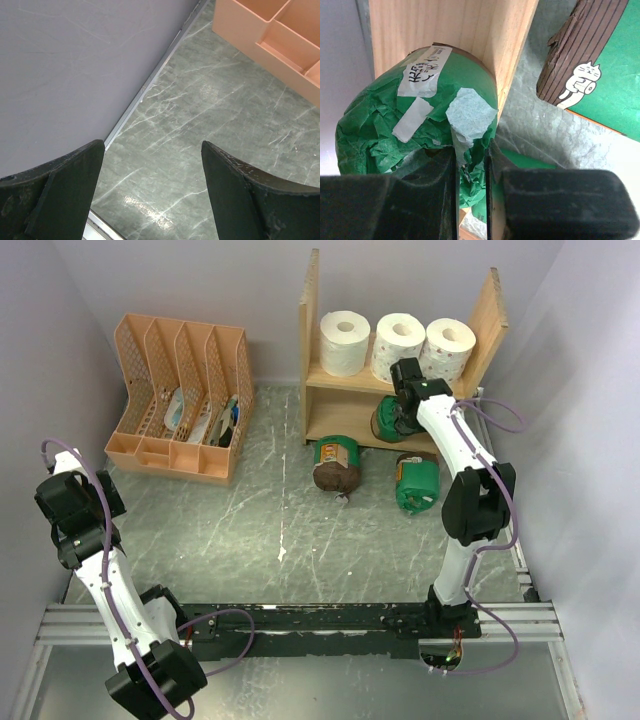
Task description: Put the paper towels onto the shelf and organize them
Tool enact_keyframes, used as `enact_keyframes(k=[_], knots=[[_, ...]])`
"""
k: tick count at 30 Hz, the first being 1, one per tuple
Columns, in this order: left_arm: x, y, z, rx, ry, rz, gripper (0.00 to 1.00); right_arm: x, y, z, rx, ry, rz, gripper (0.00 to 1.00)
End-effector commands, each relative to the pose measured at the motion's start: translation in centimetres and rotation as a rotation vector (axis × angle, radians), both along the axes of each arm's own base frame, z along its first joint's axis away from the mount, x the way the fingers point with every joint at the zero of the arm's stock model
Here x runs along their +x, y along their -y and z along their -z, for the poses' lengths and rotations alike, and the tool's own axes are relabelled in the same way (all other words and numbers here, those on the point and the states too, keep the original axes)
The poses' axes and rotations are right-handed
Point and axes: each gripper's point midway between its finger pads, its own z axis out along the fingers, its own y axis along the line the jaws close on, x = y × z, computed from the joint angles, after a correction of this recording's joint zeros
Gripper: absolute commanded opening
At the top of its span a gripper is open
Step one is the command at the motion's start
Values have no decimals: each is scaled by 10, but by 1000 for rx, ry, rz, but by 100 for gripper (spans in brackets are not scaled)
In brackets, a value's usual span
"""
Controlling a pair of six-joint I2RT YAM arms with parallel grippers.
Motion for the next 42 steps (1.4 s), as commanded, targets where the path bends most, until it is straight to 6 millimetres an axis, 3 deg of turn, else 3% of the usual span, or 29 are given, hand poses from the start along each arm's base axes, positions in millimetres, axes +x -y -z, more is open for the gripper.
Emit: enact_keyframes(k=[1,4,13,15,36,42], knots=[[-1,-5,-11,17,25,-17,91,7,8,-17,-4,74,18,9],[-1,-4,-10,17,25,-17,91,5,8,-21,-1,84,12,12],[-1,-5,-11,18,26,-17,91,8,5,-35,5,135,-32,44],[-1,-4,-11,18,26,-17,91,8,4,-37,9,149,-37,47],[-1,-4,-11,18,27,-13,91,11,2,-73,4,246,-110,48],[-1,-3,-11,18,29,-9,91,1,2,-105,-70,291,-248,48]])
